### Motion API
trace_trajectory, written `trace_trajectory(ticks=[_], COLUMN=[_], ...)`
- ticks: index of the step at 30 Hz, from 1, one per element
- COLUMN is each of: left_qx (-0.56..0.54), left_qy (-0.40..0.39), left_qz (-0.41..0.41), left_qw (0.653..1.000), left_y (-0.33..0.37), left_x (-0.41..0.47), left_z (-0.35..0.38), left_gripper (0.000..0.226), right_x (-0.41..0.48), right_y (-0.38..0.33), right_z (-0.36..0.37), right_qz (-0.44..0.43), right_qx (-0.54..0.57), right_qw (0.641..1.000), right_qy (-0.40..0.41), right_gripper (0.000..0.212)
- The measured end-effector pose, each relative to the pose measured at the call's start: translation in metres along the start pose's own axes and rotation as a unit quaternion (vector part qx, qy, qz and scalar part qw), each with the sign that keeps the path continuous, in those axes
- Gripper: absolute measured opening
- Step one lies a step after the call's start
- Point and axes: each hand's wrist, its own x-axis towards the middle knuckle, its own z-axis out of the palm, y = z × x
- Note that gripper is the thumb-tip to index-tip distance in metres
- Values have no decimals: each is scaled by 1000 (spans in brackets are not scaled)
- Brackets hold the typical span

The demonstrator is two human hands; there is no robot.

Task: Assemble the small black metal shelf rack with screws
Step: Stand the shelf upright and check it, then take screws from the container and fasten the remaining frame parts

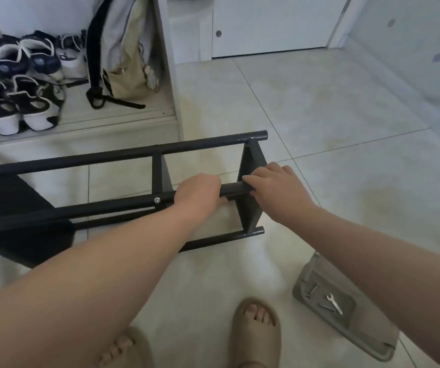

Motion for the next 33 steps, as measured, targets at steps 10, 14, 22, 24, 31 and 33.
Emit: trace_trajectory(ticks=[10,14,22,24,31,33], left_qx=[-48,-68,-13,4,61,23], left_qy=[-31,-63,-39,-29,113,107], left_qz=[39,34,23,22,141,156], left_qw=[998,995,999,999,982,982], left_y=[-46,-77,-122,-119,-69,-38], left_x=[-8,-22,-61,-65,-73,-75], left_z=[10,3,1,-1,-15,-20], left_gripper=[29,26,21,19,31,28], right_x=[22,31,29,17,-53,-77], right_y=[-12,-35,-78,-74,-23,-5], right_z=[29,25,23,21,14,13], right_qz=[-18,-40,-89,-73,-19,7], right_qx=[17,19,-9,-11,-44,-45], right_qw=[1000,999,996,997,990,985], right_qy=[0,-8,-24,-38,-133,-168], right_gripper=[27,25,37,45,56,54])
